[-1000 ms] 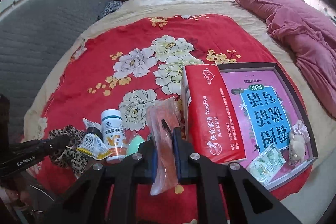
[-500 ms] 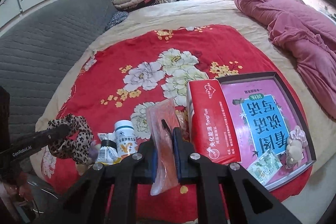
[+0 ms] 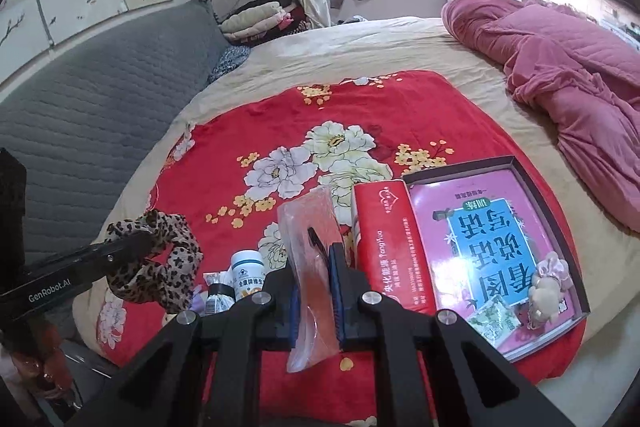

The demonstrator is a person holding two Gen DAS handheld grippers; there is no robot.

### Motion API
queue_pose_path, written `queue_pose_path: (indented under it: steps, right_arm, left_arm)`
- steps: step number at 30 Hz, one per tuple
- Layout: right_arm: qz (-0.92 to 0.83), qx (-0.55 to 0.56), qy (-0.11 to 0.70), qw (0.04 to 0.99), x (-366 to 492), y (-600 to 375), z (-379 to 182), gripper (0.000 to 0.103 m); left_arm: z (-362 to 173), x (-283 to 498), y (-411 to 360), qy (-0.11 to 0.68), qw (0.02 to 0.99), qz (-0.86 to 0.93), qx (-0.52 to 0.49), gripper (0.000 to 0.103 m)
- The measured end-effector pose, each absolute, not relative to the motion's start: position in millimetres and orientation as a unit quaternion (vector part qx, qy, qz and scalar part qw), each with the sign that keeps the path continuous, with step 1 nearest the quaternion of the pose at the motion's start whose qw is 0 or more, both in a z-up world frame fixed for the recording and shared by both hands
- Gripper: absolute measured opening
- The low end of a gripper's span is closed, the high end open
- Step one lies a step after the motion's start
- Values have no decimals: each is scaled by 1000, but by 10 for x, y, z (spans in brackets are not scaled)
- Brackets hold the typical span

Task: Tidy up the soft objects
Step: 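Lift the scrunchie and pink pouch with both tools toward the tray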

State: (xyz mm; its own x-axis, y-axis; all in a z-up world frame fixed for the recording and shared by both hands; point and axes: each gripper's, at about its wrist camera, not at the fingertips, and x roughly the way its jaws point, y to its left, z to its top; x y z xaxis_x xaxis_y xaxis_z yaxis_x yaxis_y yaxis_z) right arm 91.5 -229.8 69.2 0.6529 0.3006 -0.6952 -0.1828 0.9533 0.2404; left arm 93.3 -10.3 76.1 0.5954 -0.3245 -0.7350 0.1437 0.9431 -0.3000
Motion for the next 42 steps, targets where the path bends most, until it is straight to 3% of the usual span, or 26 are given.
queue_pose_path:
  steps: [24, 42]
  right_arm:
    - [60, 155, 358, 919, 660, -3476, 988, 13]
    - [25, 214, 359, 908, 760, -4053, 753, 13]
  left_arm:
    - [1016, 1140, -1609, 427, 870, -243, -37, 7]
    - [768, 1414, -2333, 453, 846, -281, -4, 7]
